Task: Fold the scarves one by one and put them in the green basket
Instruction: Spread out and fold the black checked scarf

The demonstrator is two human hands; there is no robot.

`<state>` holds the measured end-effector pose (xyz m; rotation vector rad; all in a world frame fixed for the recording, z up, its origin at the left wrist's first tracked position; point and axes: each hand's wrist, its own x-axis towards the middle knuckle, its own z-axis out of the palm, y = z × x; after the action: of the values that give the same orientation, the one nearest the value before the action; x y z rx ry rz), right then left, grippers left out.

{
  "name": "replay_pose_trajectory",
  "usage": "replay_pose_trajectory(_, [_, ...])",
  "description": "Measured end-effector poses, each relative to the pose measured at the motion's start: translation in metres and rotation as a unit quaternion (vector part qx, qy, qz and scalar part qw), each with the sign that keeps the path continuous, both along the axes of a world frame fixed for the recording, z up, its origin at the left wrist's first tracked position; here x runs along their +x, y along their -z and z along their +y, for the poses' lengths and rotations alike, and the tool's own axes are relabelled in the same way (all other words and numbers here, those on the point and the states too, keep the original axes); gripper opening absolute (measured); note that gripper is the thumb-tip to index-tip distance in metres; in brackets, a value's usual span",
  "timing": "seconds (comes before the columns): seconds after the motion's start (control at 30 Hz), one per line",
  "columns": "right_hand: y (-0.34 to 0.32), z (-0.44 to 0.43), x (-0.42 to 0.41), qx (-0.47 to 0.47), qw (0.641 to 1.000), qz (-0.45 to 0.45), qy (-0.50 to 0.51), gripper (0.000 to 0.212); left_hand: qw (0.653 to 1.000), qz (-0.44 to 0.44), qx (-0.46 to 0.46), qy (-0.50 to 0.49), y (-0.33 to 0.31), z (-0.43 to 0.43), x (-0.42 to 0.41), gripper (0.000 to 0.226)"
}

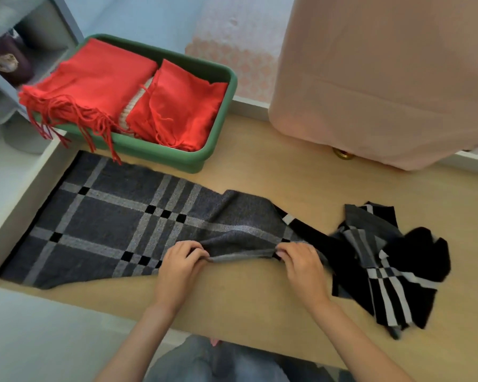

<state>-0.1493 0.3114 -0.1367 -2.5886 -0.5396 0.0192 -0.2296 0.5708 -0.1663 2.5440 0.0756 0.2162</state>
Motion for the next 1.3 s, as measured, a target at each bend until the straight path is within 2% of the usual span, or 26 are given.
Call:
replay_pose_trajectory(0.07, [-0.011,0.006,0.018,0.025,0.998,0.047,0.045,0.018,0.999,-0.005,-0.035,-0.038,-0.011,0.003,0.010,0.015])
replay_pose_trajectory(0.13, [-0.016,0.011,0.036,0.029,0.996,0.055,0.058,0.020,0.996,-0.019,-0.055,-0.070,-0.020,0.005,0.024,0.003])
replay_pose_trajectory(0.3, [-0.006,0.030,0.067,-0.063,0.995,-0.025,0.071,0.015,0.994,-0.007,-0.017,-0.104,-0.023,0.010,0.058,0.020])
replay_pose_trajectory(0.4, [0.000,0.034,0.054,-0.039,0.994,-0.081,0.054,0.005,0.997,0.019,-0.004,-0.073,-0.012,0.013,0.052,0.021])
replay_pose_trajectory(0.5, [0.007,0.029,0.024,-0.025,0.992,-0.119,-0.029,0.017,0.999,0.018,-0.002,-0.044,-0.002,0.016,0.033,0.016])
replay_pose_trajectory(0.57, [0.019,0.022,0.006,-0.054,0.993,-0.087,-0.066,0.030,0.999,0.034,0.009,-0.008,0.002,0.022,0.026,0.031])
replay_pose_trajectory(0.63, [0.028,0.017,-0.001,-0.087,0.991,-0.069,-0.073,0.040,0.998,0.040,0.036,0.027,0.007,0.028,0.022,0.033])
replay_pose_trajectory(0.67, [0.030,0.016,0.001,-0.084,0.991,-0.076,-0.070,0.039,0.998,0.040,0.040,0.025,0.009,0.030,0.021,0.035])
replay_pose_trajectory(0.73, [0.025,0.020,0.010,-0.060,0.992,-0.091,-0.060,0.028,0.999,0.036,0.031,-0.002,0.007,0.032,0.022,0.032])
replay_pose_trajectory(0.8, [0.016,0.026,0.022,-0.037,0.994,-0.094,-0.046,0.022,0.999,0.013,0.031,-0.023,-0.001,0.033,0.027,0.018])
replay_pose_trajectory(0.83, [0.010,0.028,0.027,-0.019,0.996,-0.084,-0.031,0.021,0.999,0.002,0.027,-0.030,-0.007,0.033,0.030,0.022])
replay_pose_trajectory(0.9, [-0.004,0.032,0.036,0.048,0.997,-0.043,0.031,0.016,0.999,-0.023,0.002,-0.037,-0.022,0.034,0.034,0.029])
replay_pose_trajectory(1.0, [-0.028,0.030,0.043,0.153,0.983,0.038,0.094,0.011,0.995,-0.078,-0.033,-0.046,-0.053,0.036,0.030,0.024])
replay_pose_trajectory(1.13, [-0.047,0.025,0.043,0.170,0.980,0.074,0.073,0.008,0.988,-0.136,-0.065,-0.045,-0.087,0.027,0.018,0.018])
replay_pose_trajectory(1.2, [-0.042,0.026,0.042,0.130,0.988,0.066,0.045,0.007,0.991,-0.113,-0.049,-0.048,-0.084,0.024,0.010,0.024])
replay_pose_trajectory(1.3, [-0.024,0.033,0.026,0.058,0.998,0.018,-0.004,0.014,0.997,0.032,-0.051,-0.047,-0.057,0.028,0.000,0.027])
